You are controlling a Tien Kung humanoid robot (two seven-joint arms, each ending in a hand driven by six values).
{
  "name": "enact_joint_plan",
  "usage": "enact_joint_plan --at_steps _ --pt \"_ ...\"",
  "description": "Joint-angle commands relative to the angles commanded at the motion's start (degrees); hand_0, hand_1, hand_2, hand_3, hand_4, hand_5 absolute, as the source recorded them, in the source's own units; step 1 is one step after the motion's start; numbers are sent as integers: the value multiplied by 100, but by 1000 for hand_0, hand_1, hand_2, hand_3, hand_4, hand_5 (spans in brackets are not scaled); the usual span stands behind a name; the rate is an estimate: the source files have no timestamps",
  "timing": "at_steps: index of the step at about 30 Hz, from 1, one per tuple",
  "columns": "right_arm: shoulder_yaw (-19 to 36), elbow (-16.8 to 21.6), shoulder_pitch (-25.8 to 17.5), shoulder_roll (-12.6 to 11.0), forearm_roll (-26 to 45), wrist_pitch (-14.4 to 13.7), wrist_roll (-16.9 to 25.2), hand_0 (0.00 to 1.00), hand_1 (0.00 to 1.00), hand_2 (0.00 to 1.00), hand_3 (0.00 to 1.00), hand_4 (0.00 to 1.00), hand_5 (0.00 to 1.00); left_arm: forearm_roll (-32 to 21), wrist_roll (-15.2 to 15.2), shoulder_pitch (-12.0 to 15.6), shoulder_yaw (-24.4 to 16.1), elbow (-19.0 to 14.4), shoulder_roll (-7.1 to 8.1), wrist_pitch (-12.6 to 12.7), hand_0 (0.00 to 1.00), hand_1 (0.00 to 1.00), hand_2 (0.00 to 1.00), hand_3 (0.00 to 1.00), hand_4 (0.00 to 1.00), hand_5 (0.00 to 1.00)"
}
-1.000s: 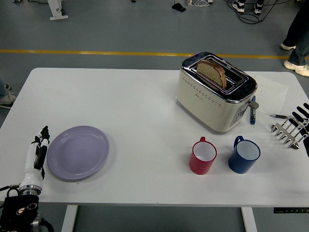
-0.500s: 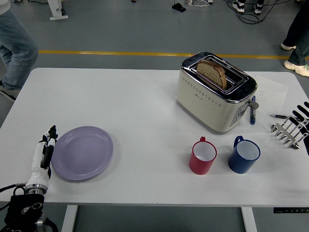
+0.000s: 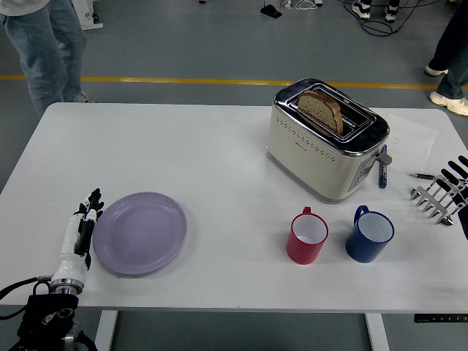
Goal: Push plate across desktop,pick up the break from the machine,place the break in the plate
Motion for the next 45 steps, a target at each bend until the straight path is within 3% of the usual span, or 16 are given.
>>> enact_joint_plan --at_steps 26,45 --pt "-10 7 -24 -4 1 6 6 795 749 755 732 430 578 -295 -46 8 754 -147 18 -55 887 914 957 917 554 998" --pt "-33 0 21 10 -11 17 5 795 750 754 732 431 585 -599 -21 -317 1397 -119 -18 -213 880 909 949 907 553 998"
